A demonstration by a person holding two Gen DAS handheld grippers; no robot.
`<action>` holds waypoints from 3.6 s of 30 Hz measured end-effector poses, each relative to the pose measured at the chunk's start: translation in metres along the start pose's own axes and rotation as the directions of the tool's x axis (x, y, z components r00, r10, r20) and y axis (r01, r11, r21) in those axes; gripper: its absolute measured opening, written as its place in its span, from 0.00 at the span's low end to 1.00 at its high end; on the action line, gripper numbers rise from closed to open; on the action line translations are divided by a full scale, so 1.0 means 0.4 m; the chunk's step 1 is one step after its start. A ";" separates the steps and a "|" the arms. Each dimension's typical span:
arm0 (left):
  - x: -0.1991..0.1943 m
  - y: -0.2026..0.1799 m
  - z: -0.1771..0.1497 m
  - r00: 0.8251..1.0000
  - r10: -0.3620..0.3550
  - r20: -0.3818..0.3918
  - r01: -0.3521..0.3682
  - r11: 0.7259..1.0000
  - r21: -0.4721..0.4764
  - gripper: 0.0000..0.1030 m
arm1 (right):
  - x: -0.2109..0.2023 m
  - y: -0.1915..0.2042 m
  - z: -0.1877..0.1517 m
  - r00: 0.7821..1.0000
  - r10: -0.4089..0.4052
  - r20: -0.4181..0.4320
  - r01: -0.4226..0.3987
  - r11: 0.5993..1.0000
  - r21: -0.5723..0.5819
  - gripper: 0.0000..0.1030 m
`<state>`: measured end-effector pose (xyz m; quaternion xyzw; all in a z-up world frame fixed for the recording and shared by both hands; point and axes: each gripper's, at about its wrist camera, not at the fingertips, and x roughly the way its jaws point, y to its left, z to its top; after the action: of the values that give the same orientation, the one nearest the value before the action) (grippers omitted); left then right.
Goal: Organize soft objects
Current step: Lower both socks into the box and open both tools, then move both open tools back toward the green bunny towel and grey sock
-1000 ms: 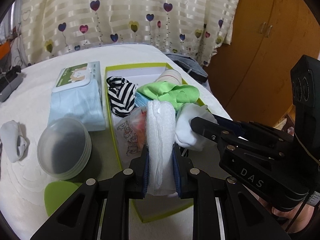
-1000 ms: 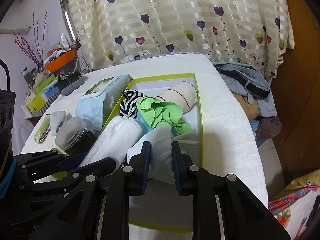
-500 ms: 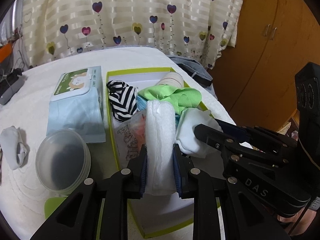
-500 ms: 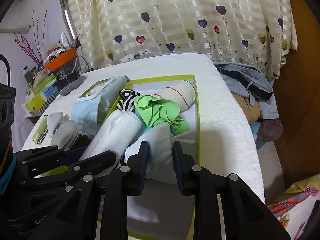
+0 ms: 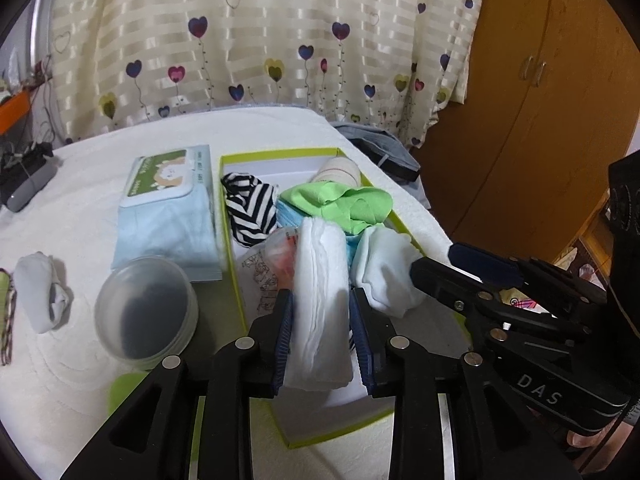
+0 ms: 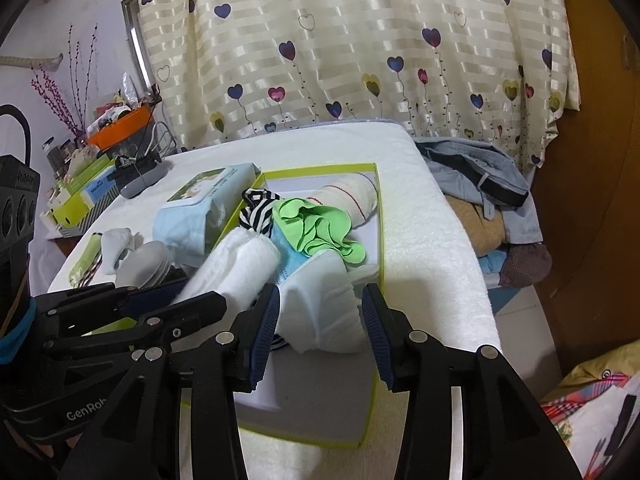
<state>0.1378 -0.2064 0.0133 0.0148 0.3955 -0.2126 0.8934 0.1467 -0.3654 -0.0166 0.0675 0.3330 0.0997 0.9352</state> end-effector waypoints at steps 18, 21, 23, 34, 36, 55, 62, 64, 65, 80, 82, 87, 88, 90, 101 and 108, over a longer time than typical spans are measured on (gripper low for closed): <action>-0.113 -0.020 -0.032 0.997 -0.005 0.075 0.003 1.000 0.023 0.32 | -0.105 0.034 -0.025 0.998 -0.034 0.052 0.035 0.999 -0.011 0.44; -0.130 -0.016 -0.037 0.996 -0.010 0.085 0.008 1.000 0.021 0.32 | -0.117 0.044 -0.024 0.997 -0.038 0.062 0.039 0.999 -0.017 0.45; -0.137 -0.010 -0.039 0.996 -0.014 0.087 0.013 1.000 0.019 0.32 | -0.128 0.054 -0.025 0.997 -0.041 0.069 0.043 0.999 -0.023 0.45; -0.178 0.043 -0.053 0.993 -0.039 0.109 0.041 0.999 -0.012 0.33 | -0.154 0.116 -0.024 0.995 -0.041 0.087 0.046 0.998 -0.053 0.49; -0.185 0.056 -0.056 0.993 -0.039 0.112 0.042 0.999 -0.022 0.33 | -0.157 0.128 -0.022 0.995 -0.036 0.091 0.042 0.997 -0.061 0.49; -0.258 0.183 -0.092 0.988 0.027 0.154 -0.012 0.995 -0.097 0.33 | -0.133 0.276 -0.018 0.995 0.049 0.082 -0.035 0.987 -0.158 0.49; -0.269 0.244 -0.101 0.986 0.069 0.155 -0.047 0.989 -0.138 0.33 | -0.108 0.329 -0.017 0.994 0.087 0.063 -0.073 0.978 -0.194 0.49; -0.274 0.264 -0.106 0.985 0.080 0.156 -0.057 0.987 -0.150 0.33 | -0.099 0.346 -0.016 0.994 0.098 0.056 -0.085 0.975 -0.204 0.49; -0.275 0.273 -0.107 0.984 0.085 0.156 -0.061 0.986 -0.155 0.33 | -0.095 0.355 -0.014 0.993 0.103 0.052 -0.090 0.974 -0.209 0.49; -0.312 0.461 -0.147 0.967 0.207 0.152 -0.162 0.951 -0.262 0.33 | -0.016 0.490 -0.004 0.983 0.183 -0.008 -0.178 0.943 -0.283 0.49; -0.316 0.488 -0.152 0.964 0.221 0.149 -0.174 0.945 -0.276 0.33 | -0.004 0.510 -0.002 0.981 0.193 -0.016 -0.190 0.938 -0.291 0.49; -0.324 0.554 -0.156 0.955 0.258 0.144 -0.204 0.929 -0.310 0.33 | 0.032 0.554 0.011 0.976 0.214 -0.038 -0.215 0.928 -0.305 0.49; -0.325 0.571 -0.155 0.954 0.265 0.142 -0.210 0.925 -0.318 0.33 | 0.040 0.562 0.014 0.975 0.217 -0.042 -0.219 0.926 -0.308 0.49; -0.325 0.594 -0.157 0.949 0.283 0.140 -0.226 0.918 -0.326 0.35 | 0.052 0.576 0.018 0.974 0.221 -0.048 -0.224 0.923 -0.311 0.49; -0.289 0.694 -0.152 0.934 0.346 0.087 -0.297 0.889 -0.349 0.39 | 0.133 0.638 0.037 0.968 0.229 -0.101 -0.249 0.913 -0.322 0.49; -0.264 0.749 -0.146 0.931 0.361 0.062 -0.319 0.883 -0.346 0.42 | 0.196 0.674 0.057 0.966 0.217 -0.142 -0.252 0.914 -0.319 0.49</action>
<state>0.1513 0.1163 0.0063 -0.0788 0.3600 0.0161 0.9295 0.1823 -0.0868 0.0050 -0.0579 0.3489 0.2697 0.8956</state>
